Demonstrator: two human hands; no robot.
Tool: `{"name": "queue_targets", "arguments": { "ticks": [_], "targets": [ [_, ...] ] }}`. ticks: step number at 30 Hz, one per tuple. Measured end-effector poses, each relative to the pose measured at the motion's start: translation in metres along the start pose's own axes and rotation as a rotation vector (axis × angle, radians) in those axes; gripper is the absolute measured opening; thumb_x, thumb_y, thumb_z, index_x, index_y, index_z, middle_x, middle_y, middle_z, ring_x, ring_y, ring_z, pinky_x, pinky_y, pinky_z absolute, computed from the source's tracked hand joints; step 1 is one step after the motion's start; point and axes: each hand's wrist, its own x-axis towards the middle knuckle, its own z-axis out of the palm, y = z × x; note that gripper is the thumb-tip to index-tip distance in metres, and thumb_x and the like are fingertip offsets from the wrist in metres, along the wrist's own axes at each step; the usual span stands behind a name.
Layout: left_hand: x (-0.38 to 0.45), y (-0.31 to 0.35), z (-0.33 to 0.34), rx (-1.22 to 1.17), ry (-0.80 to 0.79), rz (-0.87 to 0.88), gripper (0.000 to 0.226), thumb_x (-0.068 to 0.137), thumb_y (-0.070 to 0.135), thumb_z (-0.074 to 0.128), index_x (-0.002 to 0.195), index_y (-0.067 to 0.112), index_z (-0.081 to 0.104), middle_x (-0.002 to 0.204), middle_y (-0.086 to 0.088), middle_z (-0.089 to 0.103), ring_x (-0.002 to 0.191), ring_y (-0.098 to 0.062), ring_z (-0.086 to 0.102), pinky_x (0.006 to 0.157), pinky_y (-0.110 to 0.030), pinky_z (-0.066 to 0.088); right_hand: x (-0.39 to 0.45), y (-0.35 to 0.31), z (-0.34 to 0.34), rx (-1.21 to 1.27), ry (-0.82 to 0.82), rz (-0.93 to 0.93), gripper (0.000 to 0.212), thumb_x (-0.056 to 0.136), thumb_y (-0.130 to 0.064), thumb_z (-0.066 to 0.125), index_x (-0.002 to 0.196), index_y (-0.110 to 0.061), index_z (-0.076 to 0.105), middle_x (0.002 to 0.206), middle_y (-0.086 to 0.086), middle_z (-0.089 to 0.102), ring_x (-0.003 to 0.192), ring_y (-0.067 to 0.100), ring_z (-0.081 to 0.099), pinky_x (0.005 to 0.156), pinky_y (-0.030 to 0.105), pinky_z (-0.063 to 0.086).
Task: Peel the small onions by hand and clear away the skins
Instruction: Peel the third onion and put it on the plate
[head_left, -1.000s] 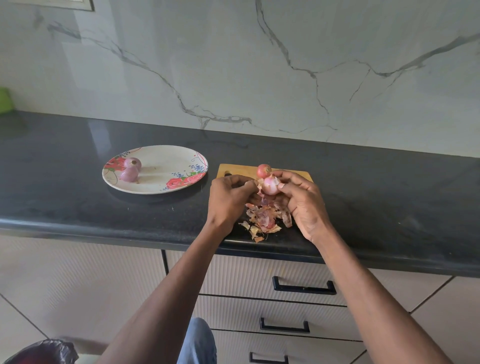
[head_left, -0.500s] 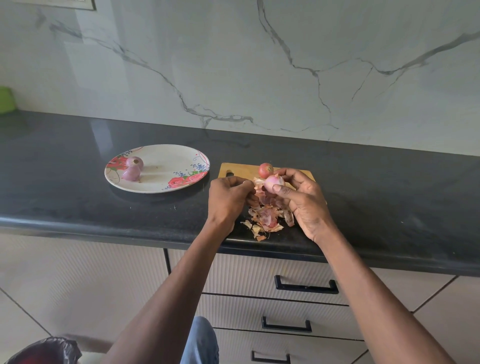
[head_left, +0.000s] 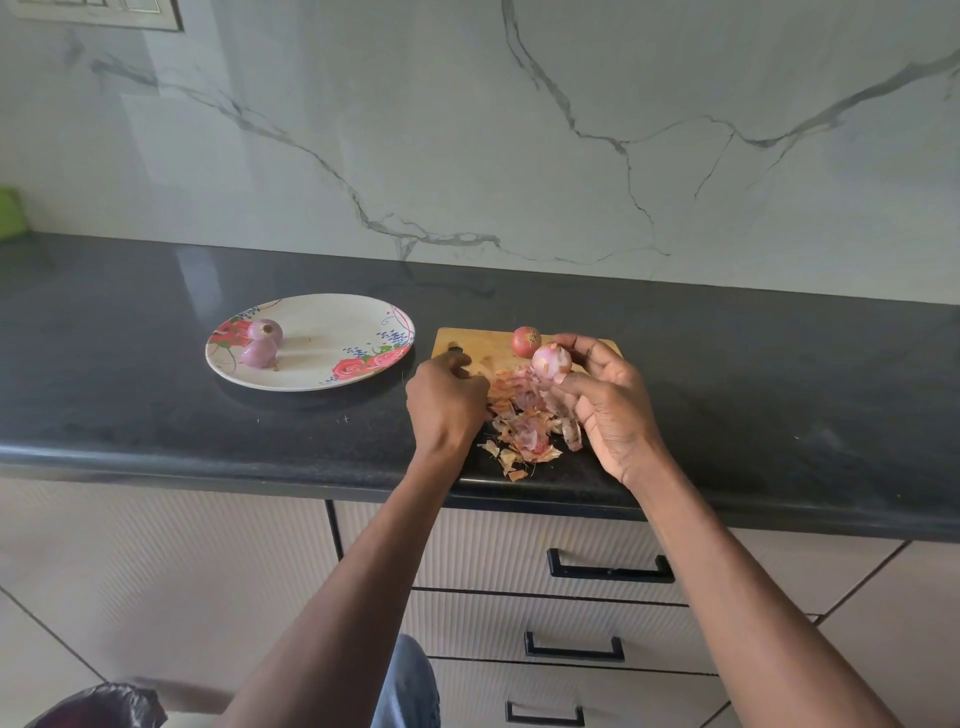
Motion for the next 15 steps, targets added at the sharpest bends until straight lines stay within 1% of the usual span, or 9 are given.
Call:
{"name": "queue_targets", "arguments": {
  "ticks": [1, 3, 4, 5, 7, 8, 10, 13, 15],
  "targets": [
    [-0.0009, 0.0009, 0.0001, 0.05, -0.002, 0.026, 0.029, 0.082, 0.008, 0.063, 0.106, 0.01, 0.077, 0.094, -0.01, 0.075, 0.075, -0.025, 0.072, 0.079, -0.043, 0.061, -0.0003, -0.0005, 0.0006, -0.002, 0.008, 0.008, 0.038, 0.085, 0.013, 0.065, 0.113, -0.012, 0.067, 0.112, 0.011, 0.074, 0.1, 0.031, 0.072, 0.078, 0.036, 0.053],
    [-0.0025, 0.0023, 0.0011, 0.125, -0.005, 0.064, 0.017, 0.083, 0.012, 0.061, 0.08, 0.004, 0.077, 0.072, -0.011, 0.07, 0.062, -0.022, 0.061, 0.067, -0.038, 0.056, -0.0013, -0.0012, 0.0016, -0.032, 0.023, -0.001, 0.038, 0.085, 0.013, 0.065, 0.113, -0.013, 0.069, 0.111, 0.009, 0.074, 0.097, 0.029, 0.071, 0.074, 0.034, 0.053],
    [-0.0022, 0.0022, 0.002, 0.155, -0.018, 0.082, 0.022, 0.084, 0.014, 0.062, 0.072, 0.0, 0.073, 0.064, -0.01, 0.066, 0.056, -0.023, 0.057, 0.062, -0.035, 0.052, -0.0017, -0.0007, 0.0017, -0.059, 0.033, -0.015, 0.038, 0.085, 0.012, 0.066, 0.111, -0.015, 0.07, 0.111, 0.007, 0.075, 0.096, 0.027, 0.071, 0.074, 0.035, 0.054],
    [-0.002, 0.0021, 0.0025, 0.178, -0.04, 0.106, 0.022, 0.085, 0.014, 0.063, 0.074, -0.001, 0.074, 0.066, -0.009, 0.067, 0.058, -0.023, 0.059, 0.061, -0.035, 0.052, -0.0024, -0.0004, 0.0024, -0.089, 0.042, -0.031, 0.038, 0.085, 0.011, 0.068, 0.11, -0.017, 0.071, 0.111, 0.004, 0.075, 0.097, 0.025, 0.072, 0.075, 0.035, 0.055],
    [-0.0024, 0.0022, 0.0016, 0.154, -0.088, 0.197, 0.015, 0.088, 0.011, 0.066, 0.095, 0.007, 0.079, 0.09, -0.007, 0.074, 0.077, -0.021, 0.069, 0.073, -0.038, 0.06, -0.0026, -0.0001, 0.0037, -0.15, 0.06, -0.061, 0.038, 0.084, 0.01, 0.071, 0.113, -0.015, 0.072, 0.107, -0.005, 0.076, 0.1, 0.018, 0.073, 0.076, 0.033, 0.059],
    [-0.0021, 0.0016, 0.0007, 0.119, -0.104, 0.253, 0.018, 0.09, 0.012, 0.067, 0.104, 0.011, 0.079, 0.098, -0.005, 0.074, 0.083, -0.019, 0.07, 0.078, -0.04, 0.06, -0.0023, -0.0005, 0.0043, -0.176, 0.072, -0.075, 0.038, 0.083, 0.009, 0.073, 0.116, -0.012, 0.071, 0.103, -0.012, 0.076, 0.099, 0.013, 0.073, 0.075, 0.031, 0.059],
    [-0.0039, 0.0001, -0.001, 0.034, -0.142, 0.331, 0.019, 0.093, 0.016, 0.068, 0.109, 0.012, 0.078, 0.096, -0.002, 0.073, 0.083, -0.019, 0.07, 0.079, -0.043, 0.06, -0.0021, -0.0009, 0.0046, -0.207, 0.092, -0.101, 0.041, 0.082, 0.008, 0.075, 0.12, -0.005, 0.069, 0.095, -0.021, 0.075, 0.094, 0.005, 0.072, 0.071, 0.024, 0.059],
    [-0.0059, -0.0008, -0.0016, -0.072, -0.238, 0.362, 0.02, 0.095, 0.018, 0.069, 0.111, 0.009, 0.076, 0.093, -0.003, 0.073, 0.081, -0.019, 0.072, 0.075, -0.041, 0.062, -0.0014, 0.0009, 0.0045, -0.232, 0.106, -0.117, 0.042, 0.08, 0.007, 0.077, 0.12, -0.005, 0.069, 0.095, -0.02, 0.076, 0.095, 0.007, 0.073, 0.071, 0.022, 0.058],
    [-0.0072, 0.0008, -0.0014, -0.1, -0.276, 0.354, 0.023, 0.095, 0.018, 0.069, 0.113, 0.006, 0.076, 0.097, -0.006, 0.074, 0.081, -0.016, 0.073, 0.074, -0.035, 0.062, -0.0008, 0.0033, 0.0048, -0.243, 0.105, -0.115, 0.043, 0.079, 0.007, 0.078, 0.118, -0.009, 0.07, 0.102, -0.009, 0.077, 0.098, 0.013, 0.074, 0.076, 0.027, 0.06]
  ]
}}
